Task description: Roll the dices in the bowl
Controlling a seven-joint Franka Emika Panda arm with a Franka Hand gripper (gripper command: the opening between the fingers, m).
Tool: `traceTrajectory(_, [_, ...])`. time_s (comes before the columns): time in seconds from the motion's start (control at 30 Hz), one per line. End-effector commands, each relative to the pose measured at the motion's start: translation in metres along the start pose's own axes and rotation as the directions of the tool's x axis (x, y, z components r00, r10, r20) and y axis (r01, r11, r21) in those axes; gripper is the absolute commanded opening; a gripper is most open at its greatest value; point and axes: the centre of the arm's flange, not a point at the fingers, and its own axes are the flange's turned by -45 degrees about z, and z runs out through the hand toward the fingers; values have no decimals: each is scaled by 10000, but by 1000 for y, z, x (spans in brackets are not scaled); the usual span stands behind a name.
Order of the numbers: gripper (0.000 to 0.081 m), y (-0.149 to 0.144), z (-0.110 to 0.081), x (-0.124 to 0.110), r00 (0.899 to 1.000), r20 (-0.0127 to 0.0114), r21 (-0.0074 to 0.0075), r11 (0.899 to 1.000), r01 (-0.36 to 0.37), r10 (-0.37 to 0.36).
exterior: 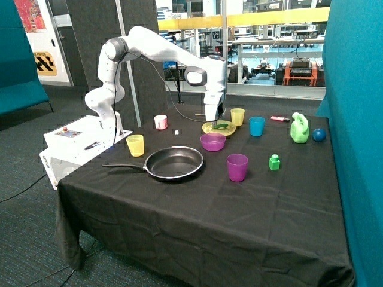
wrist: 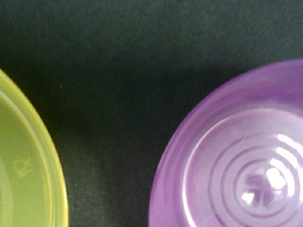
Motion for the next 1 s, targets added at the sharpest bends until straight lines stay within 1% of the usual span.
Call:
traceTrajectory(0.0, [0, 10, -19, 12, 10000, 10, 14, 10000, 37, -37])
traceTrajectory(0.3, [0, 16, -36, 5, 9996, 9, 15, 9996, 267, -267])
traceTrajectory(0.4, [0, 16, -39, 2, 9995, 9, 15, 9995, 306, -306])
traceTrajectory(0.43, [86, 16, -40, 1, 9994, 9, 15, 9994, 348, -348])
traceTrajectory(0.47, [263, 16, -41, -1, 9992, 9, 15, 9992, 390, -390])
traceTrajectory(0.5, [392, 16, -41, -3, 9992, 9, 15, 9992, 408, -408])
traceTrajectory(0.53, [472, 15, -42, -4, 9991, 9, 15, 9991, 421, -421])
traceTrajectory(0.6, [570, 15, -42, -6, 9991, 9, 15, 9991, 432, -432])
traceTrajectory(0.67, [625, 16, -42, -7, 9990, 9, 15, 9990, 438, -438])
traceTrajectory(0.73, [656, 16, -42, -9, 9990, 9, 15, 9990, 445, -445])
traceTrajectory(0.97, [691, 20, -41, -12, 9990, 9, 15, 9990, 446, -446])
